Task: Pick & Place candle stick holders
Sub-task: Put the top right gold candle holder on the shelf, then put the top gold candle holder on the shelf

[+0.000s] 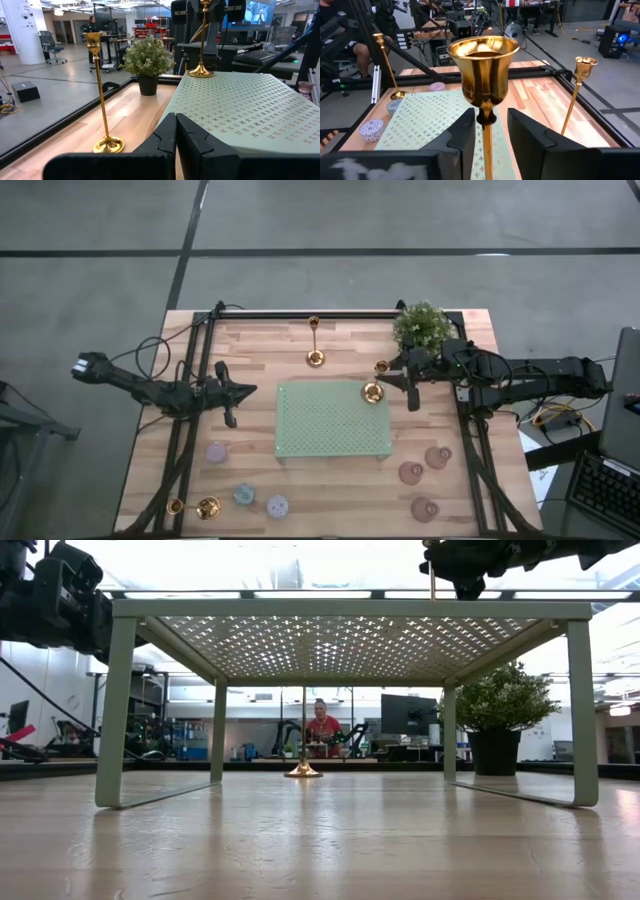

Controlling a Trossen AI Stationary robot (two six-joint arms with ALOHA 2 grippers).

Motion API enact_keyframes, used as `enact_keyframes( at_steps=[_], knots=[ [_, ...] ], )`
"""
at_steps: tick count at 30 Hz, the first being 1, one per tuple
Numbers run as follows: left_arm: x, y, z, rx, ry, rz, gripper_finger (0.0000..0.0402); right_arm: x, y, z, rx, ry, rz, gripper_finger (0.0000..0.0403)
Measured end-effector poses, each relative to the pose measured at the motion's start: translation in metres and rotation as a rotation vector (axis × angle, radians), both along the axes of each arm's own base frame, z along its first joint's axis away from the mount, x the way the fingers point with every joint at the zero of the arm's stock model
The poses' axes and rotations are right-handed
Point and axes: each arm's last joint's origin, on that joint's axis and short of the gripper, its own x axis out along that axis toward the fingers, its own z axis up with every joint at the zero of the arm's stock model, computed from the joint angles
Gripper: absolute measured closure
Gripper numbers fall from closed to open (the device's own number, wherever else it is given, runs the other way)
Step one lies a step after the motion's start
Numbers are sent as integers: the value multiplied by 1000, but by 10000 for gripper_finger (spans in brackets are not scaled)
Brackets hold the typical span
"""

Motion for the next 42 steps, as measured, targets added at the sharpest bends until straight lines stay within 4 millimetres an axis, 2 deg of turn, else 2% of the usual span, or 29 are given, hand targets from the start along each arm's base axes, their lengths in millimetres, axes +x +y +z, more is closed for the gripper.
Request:
enact_keyframes(
  at_steps=[10,18,26,31,35,42],
  knots=[
    [0,0,0,0,0,0,389,-9,1,2,10,15,-1,226],
    [0,0,0,0,0,0,389,-29,3,13,23,26,-5,191],
    [0,0,0,0,0,0,389,-42,3,22,25,23,-21,188],
    [0,0,0,0,0,0,389,-48,-1,22,-28,41,-168,188],
    [0,0,0,0,0,0,389,-45,-5,19,-101,74,-285,188],
    [0,0,0,0,0,0,389,-34,-18,13,-183,139,-324,188]
  ],
)
